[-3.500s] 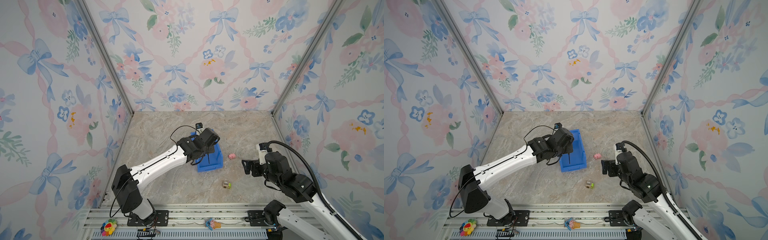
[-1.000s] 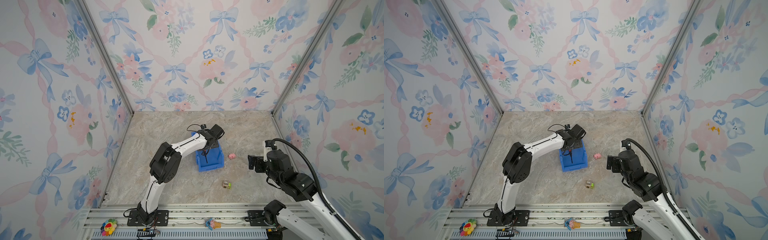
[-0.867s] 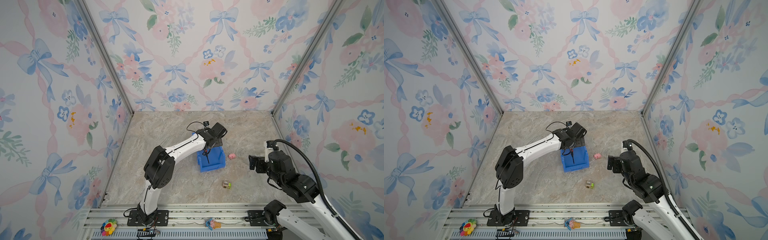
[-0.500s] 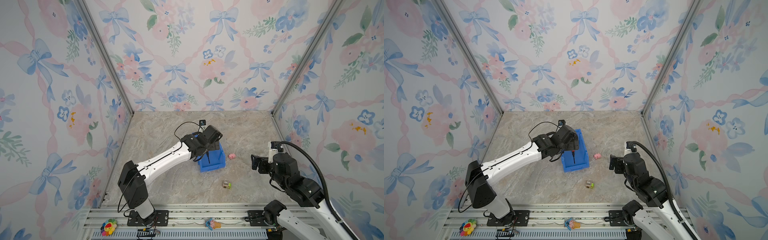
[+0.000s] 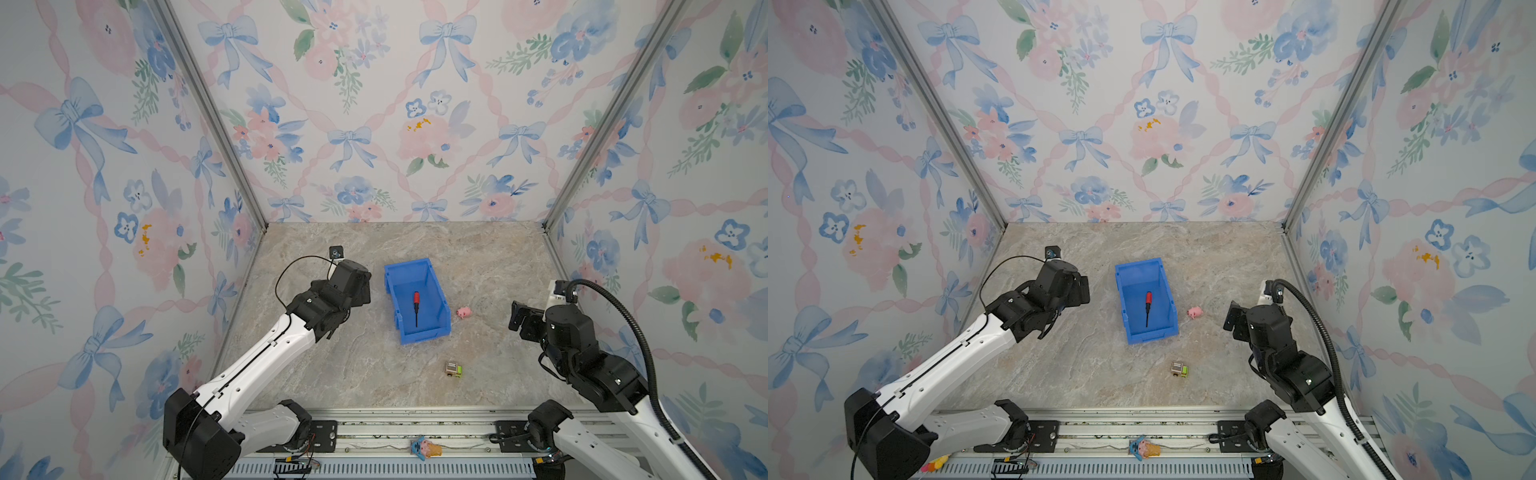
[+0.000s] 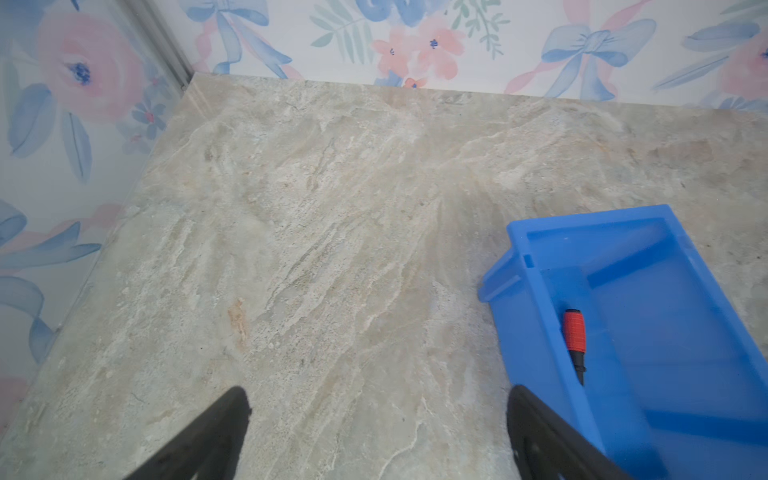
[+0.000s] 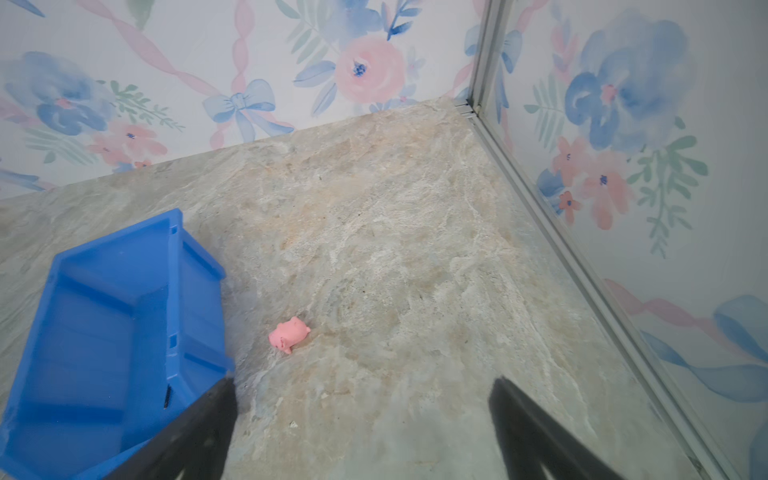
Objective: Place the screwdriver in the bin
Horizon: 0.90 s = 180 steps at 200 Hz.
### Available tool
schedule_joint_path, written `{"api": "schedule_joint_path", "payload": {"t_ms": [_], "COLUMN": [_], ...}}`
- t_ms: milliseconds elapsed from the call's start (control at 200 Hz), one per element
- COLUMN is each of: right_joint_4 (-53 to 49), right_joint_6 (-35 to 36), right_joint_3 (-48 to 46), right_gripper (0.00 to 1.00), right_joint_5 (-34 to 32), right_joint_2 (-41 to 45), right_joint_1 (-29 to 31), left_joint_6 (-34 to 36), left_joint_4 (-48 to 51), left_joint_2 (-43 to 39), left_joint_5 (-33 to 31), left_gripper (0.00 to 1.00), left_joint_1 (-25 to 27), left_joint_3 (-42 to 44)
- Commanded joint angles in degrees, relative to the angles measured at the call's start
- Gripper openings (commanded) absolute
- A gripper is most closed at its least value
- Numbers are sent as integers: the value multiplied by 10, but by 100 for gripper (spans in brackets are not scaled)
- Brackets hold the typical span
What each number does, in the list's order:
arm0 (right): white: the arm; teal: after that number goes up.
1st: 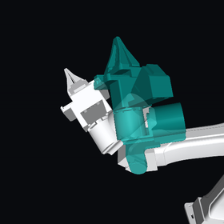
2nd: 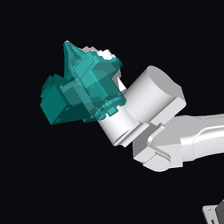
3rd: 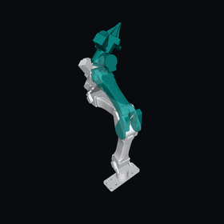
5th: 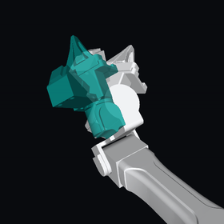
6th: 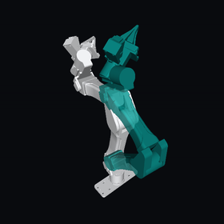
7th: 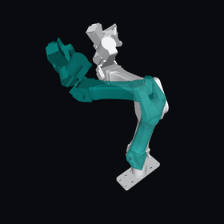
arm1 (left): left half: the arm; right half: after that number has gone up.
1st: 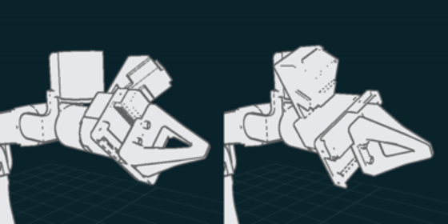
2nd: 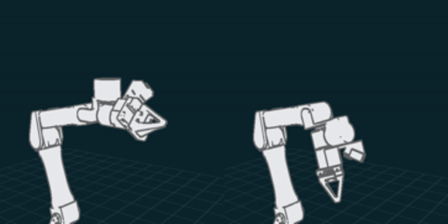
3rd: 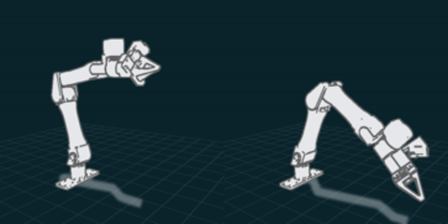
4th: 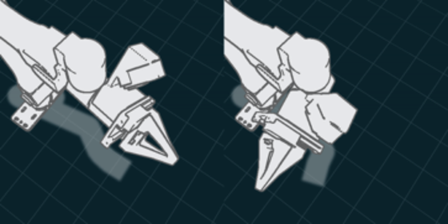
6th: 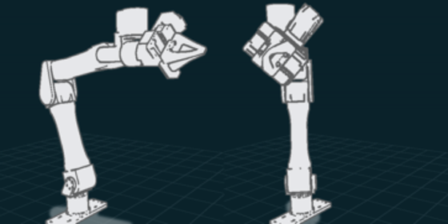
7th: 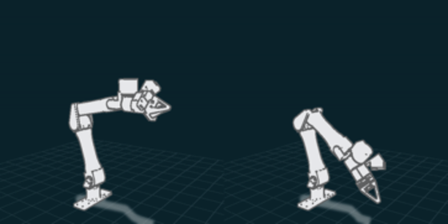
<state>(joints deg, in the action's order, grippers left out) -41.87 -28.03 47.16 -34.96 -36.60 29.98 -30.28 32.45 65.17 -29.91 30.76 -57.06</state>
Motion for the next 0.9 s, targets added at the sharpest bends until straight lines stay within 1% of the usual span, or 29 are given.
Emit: {"api": "schedule_joint_path", "payload": {"t_ms": [0, 45, 90, 115, 205, 275, 355, 465, 550, 640, 730, 800, 895], "right_joint_4": [-25, -1, 37, 60, 138, 188, 231, 315, 403, 469, 520, 550, 598], "right_joint_6": [-35, -13, 33, 61, 133, 189, 221, 251, 255, 238, 237, 245, 234], "right_joint_3": [-5, -24, -53, -71, -133, -168, -196, -242, -291, -330, -346, -348, -350], "right_gripper": [97, 97, 97, 97, 97, 97, 97, 97, 97, 97, 97, 97, 97], "right_joint_5": [-124, -126, -116, -112, -99, -93, -91, -48, -10, 49, 123, 173, 214], "right_joint_2": [4, 22, 47, 61, 96, 97, 75, 44, 39, 38, 19, -10, -60], "right_joint_1": [-6, -8, -8, -8, -7, -9, -21, -56, -98, -164, -229, -264, -299], "left_joint_6": [67, 79, 86, 89, 102, 131, 173, 210, 239, 250, 254, 265, 272], "left_joint_4": [-80, -118, -148, -160, -201, -241, -295, -374, -444, -498, -534, -566, -612], "left_joint_2": [-36, -56, -78, -89, -131, -166, -208, -268, -297, -297, -297, -282, -247], "left_joint_5": [19, 14, 13, 11, -3, -17, -23, -21, 0, 7, 7, 18, 23], "left_gripper": [98, 97, 98, 97, 98, 97, 97, 97, 98, 97, 97, 98, 98], "left_joint_1": [-48, -58, -67, -70, -80, -84, -89, -95, -107, -120, -131, -141, -154], "left_joint_3": [77, 116, 144, 173, 231, 280, 341, 413, 465, 505, 520, 526, 532]}}
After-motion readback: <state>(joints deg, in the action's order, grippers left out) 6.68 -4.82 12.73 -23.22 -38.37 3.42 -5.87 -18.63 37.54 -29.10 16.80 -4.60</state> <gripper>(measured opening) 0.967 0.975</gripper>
